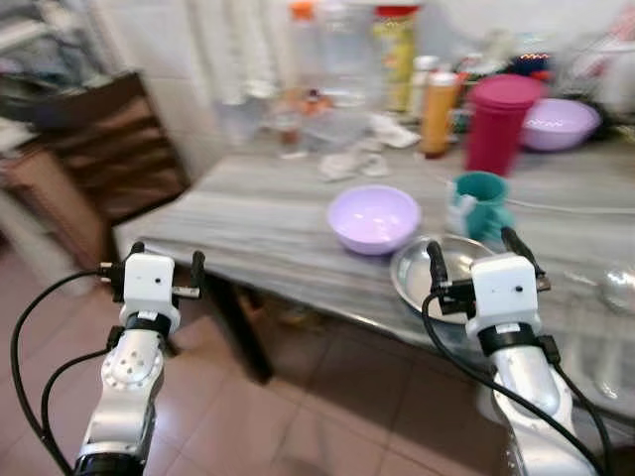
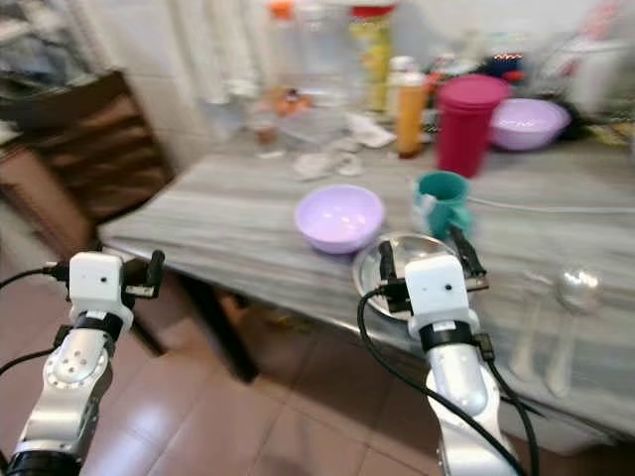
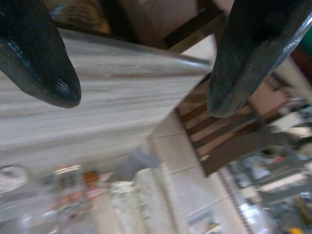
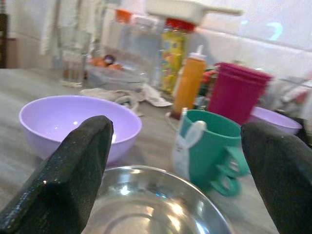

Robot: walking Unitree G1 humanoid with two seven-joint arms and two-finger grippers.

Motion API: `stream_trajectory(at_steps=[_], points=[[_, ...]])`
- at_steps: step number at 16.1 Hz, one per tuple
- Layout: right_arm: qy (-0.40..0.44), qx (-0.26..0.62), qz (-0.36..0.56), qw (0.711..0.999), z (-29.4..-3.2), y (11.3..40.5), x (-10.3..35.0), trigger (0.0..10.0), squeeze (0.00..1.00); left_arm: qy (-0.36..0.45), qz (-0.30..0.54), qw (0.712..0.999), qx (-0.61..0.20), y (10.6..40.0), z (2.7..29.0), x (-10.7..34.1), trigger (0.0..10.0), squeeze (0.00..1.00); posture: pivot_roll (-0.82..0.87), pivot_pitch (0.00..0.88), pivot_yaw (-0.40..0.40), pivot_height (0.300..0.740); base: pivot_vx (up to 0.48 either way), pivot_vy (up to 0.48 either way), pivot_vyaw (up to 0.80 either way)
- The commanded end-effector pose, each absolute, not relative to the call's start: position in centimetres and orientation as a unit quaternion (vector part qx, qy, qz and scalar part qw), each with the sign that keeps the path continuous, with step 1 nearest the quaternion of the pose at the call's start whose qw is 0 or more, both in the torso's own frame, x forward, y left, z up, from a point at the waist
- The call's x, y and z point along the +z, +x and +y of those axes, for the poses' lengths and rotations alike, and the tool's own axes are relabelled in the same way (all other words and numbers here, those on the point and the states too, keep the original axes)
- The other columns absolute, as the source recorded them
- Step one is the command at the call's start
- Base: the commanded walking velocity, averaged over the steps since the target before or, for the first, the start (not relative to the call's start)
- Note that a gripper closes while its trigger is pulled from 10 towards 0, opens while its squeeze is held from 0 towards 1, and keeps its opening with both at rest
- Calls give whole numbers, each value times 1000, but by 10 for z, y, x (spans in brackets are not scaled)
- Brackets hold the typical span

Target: Setting the table

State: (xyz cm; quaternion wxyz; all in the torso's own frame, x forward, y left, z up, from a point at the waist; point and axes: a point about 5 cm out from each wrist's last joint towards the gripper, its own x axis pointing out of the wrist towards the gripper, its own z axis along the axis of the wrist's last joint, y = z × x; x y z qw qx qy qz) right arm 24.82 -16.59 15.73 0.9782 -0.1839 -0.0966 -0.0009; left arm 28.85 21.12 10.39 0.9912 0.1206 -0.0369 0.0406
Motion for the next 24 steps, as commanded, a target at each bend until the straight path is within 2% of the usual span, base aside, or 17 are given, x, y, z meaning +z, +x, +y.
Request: stream_trajectory(at_steps=[1,12,20,22,24], points=[[-183,9,-107,977,-161,250,162,10000,0,131,-42,989,49,291,213,107,10000,0,-323,3,138,740,0,0,800],[-162,92,-102,977,-140,251,155,10000,0,149,-24,985,89,288,224,98,10000,0,-303,0,132,740,0,0,800],[-140,126,-73,979,-135,270,136,10000,0,124,61,986,89,265,228,53,10000,0,-199,0,71,740,0,0,800],[-130,120,-55,983,-138,275,126,10000,0,123,84,985,88,263,228,41,10000,0,-191,0,64,740,0,0,800],[-104,113,-15,988,-141,281,102,10000,0,130,140,979,72,259,226,15,10000,0,-184,0,48,740,0,0,0]])
